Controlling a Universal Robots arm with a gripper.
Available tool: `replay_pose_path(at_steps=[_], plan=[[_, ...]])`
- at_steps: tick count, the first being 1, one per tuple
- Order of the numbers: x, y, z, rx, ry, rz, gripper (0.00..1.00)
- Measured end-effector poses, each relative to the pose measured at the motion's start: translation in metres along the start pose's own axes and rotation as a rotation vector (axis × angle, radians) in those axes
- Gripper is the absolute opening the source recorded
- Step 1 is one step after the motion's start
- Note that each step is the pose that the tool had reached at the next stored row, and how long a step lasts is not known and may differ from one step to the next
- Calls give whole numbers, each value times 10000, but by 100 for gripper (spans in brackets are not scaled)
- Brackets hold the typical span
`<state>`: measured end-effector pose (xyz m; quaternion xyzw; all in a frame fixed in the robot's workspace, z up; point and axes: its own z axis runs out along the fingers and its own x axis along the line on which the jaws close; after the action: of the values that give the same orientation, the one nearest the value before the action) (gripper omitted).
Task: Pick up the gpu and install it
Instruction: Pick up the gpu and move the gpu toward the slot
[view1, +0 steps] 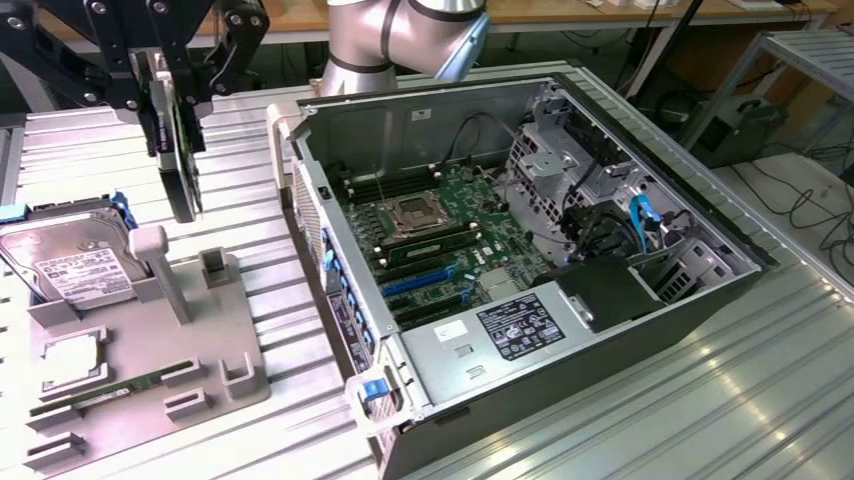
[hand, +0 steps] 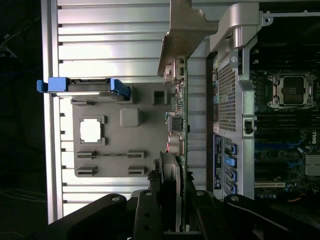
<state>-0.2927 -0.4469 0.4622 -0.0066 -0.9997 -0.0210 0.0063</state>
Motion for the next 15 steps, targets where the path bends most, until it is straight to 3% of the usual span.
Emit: replay_pose_path(at_steps=[15], plan=[[-186, 3, -3, 0, 0, 0, 27]])
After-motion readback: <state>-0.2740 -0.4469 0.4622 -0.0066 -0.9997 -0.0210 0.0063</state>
